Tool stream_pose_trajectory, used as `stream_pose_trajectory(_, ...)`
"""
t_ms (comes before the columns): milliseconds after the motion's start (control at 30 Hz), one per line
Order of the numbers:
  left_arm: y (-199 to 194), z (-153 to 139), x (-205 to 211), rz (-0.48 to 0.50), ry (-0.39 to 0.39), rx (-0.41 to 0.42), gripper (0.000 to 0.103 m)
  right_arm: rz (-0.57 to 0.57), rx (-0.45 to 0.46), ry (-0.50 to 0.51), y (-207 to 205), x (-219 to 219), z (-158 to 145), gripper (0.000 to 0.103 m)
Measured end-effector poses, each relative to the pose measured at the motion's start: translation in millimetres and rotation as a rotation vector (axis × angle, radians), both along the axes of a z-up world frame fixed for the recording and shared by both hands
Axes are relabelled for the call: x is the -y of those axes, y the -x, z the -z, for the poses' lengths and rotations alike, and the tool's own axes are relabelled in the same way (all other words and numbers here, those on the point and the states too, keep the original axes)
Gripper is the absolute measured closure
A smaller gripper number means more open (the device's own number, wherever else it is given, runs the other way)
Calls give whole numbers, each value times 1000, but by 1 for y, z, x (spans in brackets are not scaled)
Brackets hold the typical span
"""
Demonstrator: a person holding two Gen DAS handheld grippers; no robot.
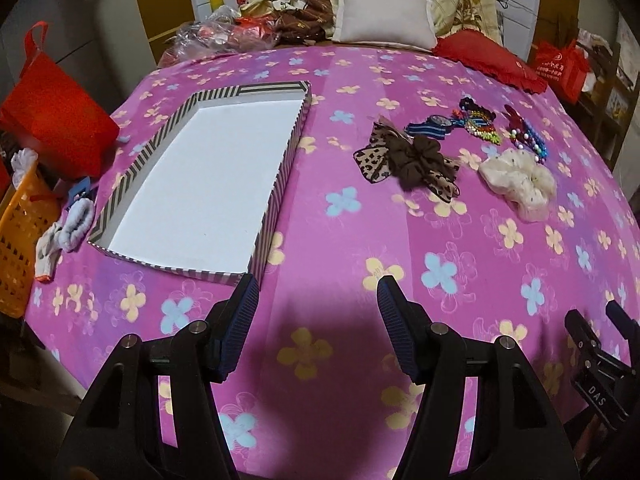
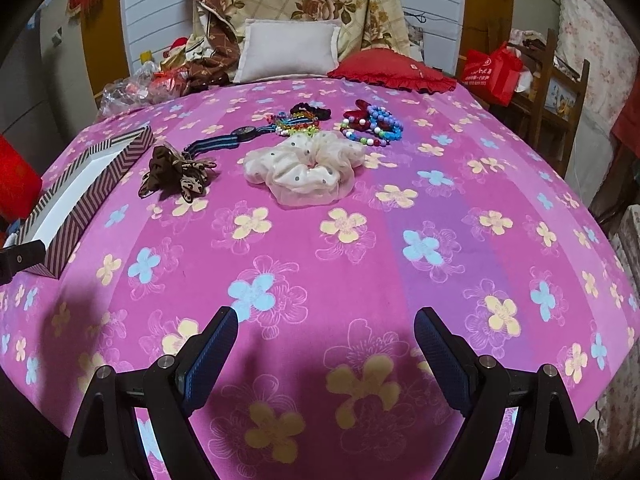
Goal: Organize jewelry
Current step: 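Reach the left gripper to the brown leopard-print bow scrunchie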
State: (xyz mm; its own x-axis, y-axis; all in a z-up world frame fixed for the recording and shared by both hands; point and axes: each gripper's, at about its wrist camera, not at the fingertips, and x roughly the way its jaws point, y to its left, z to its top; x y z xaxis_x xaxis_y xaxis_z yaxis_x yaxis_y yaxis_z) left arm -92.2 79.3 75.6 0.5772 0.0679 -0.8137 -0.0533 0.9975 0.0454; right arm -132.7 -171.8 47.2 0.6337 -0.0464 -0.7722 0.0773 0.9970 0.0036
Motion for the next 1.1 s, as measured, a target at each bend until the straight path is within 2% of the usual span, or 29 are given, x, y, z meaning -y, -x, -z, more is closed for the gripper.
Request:
stream_pose_trajectory(867,-13,22,-4,2,-13,-62,41,15,-58,-11,-15,4,17,15)
stream_pose_trajectory(1100,-22,25,-4,11,-10,-74,41,3,-55,-6,-30,8,12,15)
